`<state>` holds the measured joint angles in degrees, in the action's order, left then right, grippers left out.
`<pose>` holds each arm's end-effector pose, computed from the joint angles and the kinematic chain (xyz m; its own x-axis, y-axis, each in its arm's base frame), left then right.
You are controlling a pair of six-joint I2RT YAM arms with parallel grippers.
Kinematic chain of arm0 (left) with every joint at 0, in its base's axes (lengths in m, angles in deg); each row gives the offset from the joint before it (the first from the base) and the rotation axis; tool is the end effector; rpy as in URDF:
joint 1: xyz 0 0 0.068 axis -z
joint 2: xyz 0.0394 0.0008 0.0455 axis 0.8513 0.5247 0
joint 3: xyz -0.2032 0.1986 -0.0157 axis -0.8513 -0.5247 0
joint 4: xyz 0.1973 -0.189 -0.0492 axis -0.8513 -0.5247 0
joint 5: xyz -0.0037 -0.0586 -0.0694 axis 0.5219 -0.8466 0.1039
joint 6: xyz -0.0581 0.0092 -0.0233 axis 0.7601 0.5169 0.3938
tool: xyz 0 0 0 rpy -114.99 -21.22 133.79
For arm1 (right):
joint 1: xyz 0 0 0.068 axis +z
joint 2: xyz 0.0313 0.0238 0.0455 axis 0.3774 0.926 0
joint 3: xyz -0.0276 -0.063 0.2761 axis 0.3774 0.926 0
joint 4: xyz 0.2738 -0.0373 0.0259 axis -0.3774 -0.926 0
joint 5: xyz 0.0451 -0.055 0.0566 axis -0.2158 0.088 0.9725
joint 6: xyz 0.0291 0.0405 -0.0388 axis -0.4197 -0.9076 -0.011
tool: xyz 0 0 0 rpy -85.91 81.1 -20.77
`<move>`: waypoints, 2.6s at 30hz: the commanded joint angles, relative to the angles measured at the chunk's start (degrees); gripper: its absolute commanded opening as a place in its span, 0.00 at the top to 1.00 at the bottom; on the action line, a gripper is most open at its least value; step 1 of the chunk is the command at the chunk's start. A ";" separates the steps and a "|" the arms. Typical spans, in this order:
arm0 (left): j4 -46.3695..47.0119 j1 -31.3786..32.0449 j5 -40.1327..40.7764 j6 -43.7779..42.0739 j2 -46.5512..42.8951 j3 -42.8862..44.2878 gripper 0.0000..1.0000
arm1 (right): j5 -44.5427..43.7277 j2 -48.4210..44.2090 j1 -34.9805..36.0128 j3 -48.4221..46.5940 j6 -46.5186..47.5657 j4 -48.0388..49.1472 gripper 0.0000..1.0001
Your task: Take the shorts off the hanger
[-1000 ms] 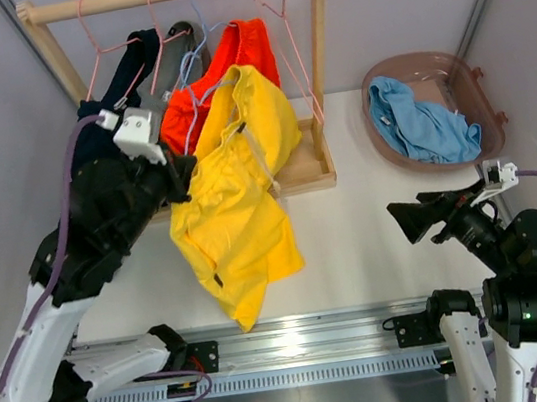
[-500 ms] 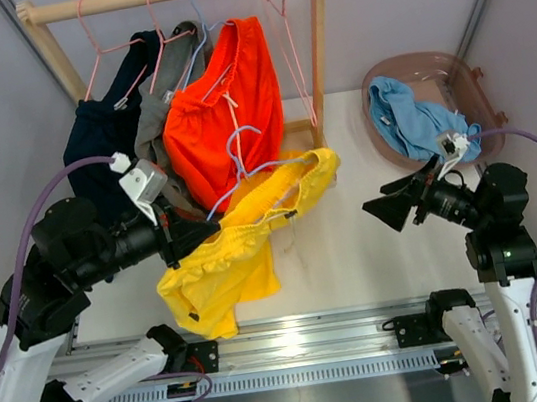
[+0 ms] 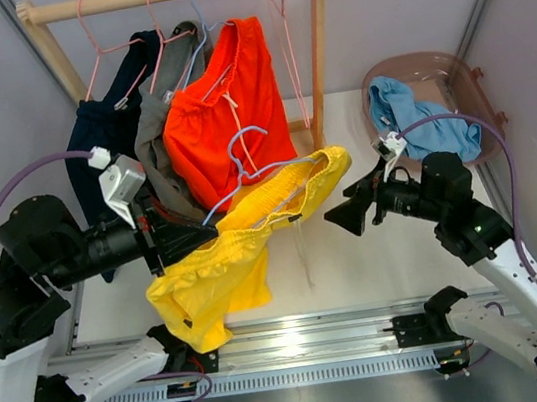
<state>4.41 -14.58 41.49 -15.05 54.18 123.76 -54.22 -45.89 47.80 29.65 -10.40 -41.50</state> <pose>0.0582 -0.0844 0.5379 -0.3565 0.0249 -0.9340 0.8667 0.3823 -0.3206 0.1531 0.1028 0.3807 -0.3960 0.0503 -0.9169 -0.7677 0.5296 0.3607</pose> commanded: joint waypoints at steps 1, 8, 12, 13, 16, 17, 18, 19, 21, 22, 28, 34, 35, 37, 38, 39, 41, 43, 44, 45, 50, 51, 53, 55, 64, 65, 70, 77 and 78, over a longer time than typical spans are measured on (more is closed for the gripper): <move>3.72 0.44 -2.41 2.59 -0.29 5.07 1.00 | -13.32 -0.06 3.02 -2.31 3.47 2.04 0.00; 3.71 0.53 -2.06 2.59 -1.87 7.09 1.00 | -34.88 -1.83 2.94 -4.42 5.66 1.24 0.01; 5.20 0.53 -4.68 3.73 -2.31 5.52 1.00 | -36.58 -1.03 2.94 -3.37 6.37 5.00 0.00; 5.38 0.62 -5.13 3.91 -2.49 5.25 1.00 | -36.14 -1.03 3.02 -2.84 6.28 6.24 0.01; 5.38 0.53 -5.39 3.82 -2.05 5.77 1.00 | -32.11 0.19 2.94 -1.96 6.37 10.28 0.01; 5.47 0.62 -5.40 3.82 -1.96 5.86 1.00 | -29.66 0.72 3.02 -1.96 6.46 11.16 0.01; 5.56 0.62 -5.66 3.91 -1.79 6.04 1.00 | -28.59 1.34 3.11 -1.96 6.28 12.57 0.01; 5.65 0.62 -6.09 3.91 -1.78 5.95 1.00 | -27.27 2.56 3.11 -1.79 6.11 13.45 0.01; 5.91 0.62 -6.10 3.74 -1.61 6.13 1.00 | -23.94 3.88 3.03 -1.70 5.41 15.47 0.01; 5.82 0.62 -5.84 3.65 -1.52 6.04 1.00 | -22.70 4.33 3.11 -1.61 5.14 16.09 0.01; 5.47 0.62 -4.43 3.03 -0.99 5.87 1.00 | -18.30 3.37 3.90 1.37 3.47 19.34 0.53; 5.82 0.62 -3.46 3.12 -1.17 4.90 1.00 | -18.82 -0.76 3.90 4.02 3.64 18.38 1.00; 5.39 0.62 -2.77 2.95 -1.08 4.90 1.00 | -21.26 -1.29 3.90 3.93 3.38 17.77 1.00; 4.51 0.62 -1.80 2.60 -0.82 5.33 1.00 | -25.91 -3.22 3.64 3.32 3.29 14.88 1.00; 3.63 0.62 -1.01 2.51 -0.82 5.42 1.00 | -31.59 -4.01 2.60 3.14 3.21 13.65 1.00; 3.36 0.62 0.13 2.33 -0.82 5.34 1.00 | -32.96 -5.50 1.63 2.96 3.12 11.55 1.00; 2.84 0.62 0.67 2.24 -1.08 5.25 1.00 | -35.43 -6.74 -1.61 2.79 2.24 10.04 1.00; 2.75 0.62 1.20 2.24 -1.26 4.81 1.00 | -33.77 -7.27 -8.29 2.18 0.32 7.58 1.00; 2.75 0.62 1.37 2.24 -1.26 4.98 1.00 | -33.67 -7.36 -10.75 2.17 -0.30 6.79 1.00; 2.40 0.62 1.63 2.33 -1.26 5.16 1.00 | -32.02 -7.45 -15.39 2.17 -0.83 5.73 1.00; 1.87 0.62 1.99 2.15 -1.61 5.43 1.00 | -30.78 -7.10 -25.09 1.82 -2.33 3.00 1.00; 1.87 0.62 2.07 2.15 -1.78 5.34 1.00 | -30.16 -6.92 -26.49 1.82 -2.42 2.91 1.00; 1.60 0.62 2.51 2.07 -1.78 5.16 1.00 | -30.07 -6.83 -27.65 1.99 -3.20 2.91 1.00; 1.52 0.62 2.78 1.98 -1.78 5.07 1.00 | -29.02 -7.01 -27.65 2.78 -3.56 3.17 1.00; 0.73 0.79 5.41 1.80 -1.87 6.04 1.00 | -35.80 -7.80 -29.49 2.79 -2.59 0.63 1.00; 0.55 0.79 5.76 1.63 -1.70 5.95 1.00 | -33.70 -7.80 -29.49 2.79 -3.03 0.71 1.00; 2.13 0.79 9.01 1.19 -0.38 5.16 1.00 | -20.00 -11.57 -29.23 5.94 -6.20 5.17 1.00; 9.33 0.79 21.39 -0.83 7.77 5.51 1.00 | -4.66 -13.86 -11.16 3.16 -0.25 3.90 1.00; 11.86 0.71 24.80 -1.53 9.10 6.12 1.00 | -7.63 -13.60 -5.56 2.09 0.56 2.40 1.00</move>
<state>7.45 -14.10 56.68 -14.39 57.96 127.72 -63.56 -59.26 33.94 36.85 -14.00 -38.77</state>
